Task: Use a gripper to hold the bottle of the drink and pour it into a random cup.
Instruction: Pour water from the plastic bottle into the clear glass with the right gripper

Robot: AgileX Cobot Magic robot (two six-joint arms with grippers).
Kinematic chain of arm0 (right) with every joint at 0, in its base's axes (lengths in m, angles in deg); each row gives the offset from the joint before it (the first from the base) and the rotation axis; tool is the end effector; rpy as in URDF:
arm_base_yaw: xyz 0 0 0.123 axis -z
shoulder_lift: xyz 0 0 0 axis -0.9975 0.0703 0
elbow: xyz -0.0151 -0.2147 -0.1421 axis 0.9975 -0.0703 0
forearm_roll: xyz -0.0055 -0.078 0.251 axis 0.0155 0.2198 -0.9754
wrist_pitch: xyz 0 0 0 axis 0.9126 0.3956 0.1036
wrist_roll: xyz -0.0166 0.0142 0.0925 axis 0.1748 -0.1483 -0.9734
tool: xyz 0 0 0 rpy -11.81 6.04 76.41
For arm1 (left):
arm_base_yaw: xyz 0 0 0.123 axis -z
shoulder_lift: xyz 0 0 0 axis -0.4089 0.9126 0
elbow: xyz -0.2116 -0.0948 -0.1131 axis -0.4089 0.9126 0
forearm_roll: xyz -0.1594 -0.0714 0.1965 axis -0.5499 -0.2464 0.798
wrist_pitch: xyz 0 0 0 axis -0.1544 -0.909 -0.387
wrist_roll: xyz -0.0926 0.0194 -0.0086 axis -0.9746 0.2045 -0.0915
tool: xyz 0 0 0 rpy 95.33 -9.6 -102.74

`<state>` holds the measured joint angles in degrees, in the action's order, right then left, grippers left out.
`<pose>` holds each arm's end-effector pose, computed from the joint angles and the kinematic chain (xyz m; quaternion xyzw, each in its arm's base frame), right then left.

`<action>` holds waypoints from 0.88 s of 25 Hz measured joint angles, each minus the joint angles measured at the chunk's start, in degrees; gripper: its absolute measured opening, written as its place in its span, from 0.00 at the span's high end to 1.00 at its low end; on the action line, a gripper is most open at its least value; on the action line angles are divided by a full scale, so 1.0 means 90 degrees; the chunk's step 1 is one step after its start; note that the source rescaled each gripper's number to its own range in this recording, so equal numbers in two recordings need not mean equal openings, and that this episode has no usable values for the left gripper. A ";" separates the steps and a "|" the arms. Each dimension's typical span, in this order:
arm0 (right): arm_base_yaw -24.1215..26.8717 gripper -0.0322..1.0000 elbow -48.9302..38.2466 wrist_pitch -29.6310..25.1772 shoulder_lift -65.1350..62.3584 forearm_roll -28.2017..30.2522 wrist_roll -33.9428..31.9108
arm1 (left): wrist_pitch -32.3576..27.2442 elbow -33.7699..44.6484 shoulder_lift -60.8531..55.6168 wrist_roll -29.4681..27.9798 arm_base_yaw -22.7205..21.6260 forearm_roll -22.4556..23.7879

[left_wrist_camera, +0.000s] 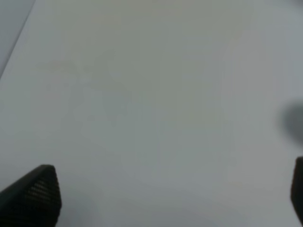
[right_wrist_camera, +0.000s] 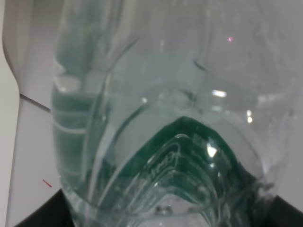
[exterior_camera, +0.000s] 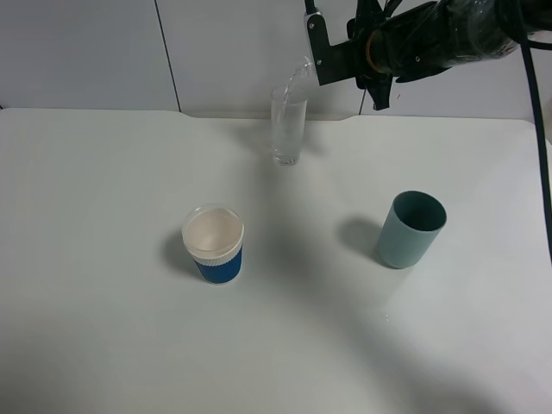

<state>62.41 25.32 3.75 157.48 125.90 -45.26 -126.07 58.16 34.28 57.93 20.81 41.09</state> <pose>0.4371 0.1564 0.1860 -0.6487 0.5396 -0.3986 0.3593 0.0338 0.0036 0.2848 -0.0217 0.8469 0.0272 0.5306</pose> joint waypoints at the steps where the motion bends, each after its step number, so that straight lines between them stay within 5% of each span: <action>1: 0.0000 0.97 0.0000 0.0000 0.0000 0.0000 0.0000 | 0.0000 0.0000 0.0000 0.0000 0.0000 0.0000; 22: 0.0000 0.97 0.0000 -0.0040 0.0000 -0.0004 0.0094 | 0.0000 0.0000 0.0000 0.0000 0.0000 0.0000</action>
<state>62.41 25.32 3.39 157.48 125.86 -44.41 -126.07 58.16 34.28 57.93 20.81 41.09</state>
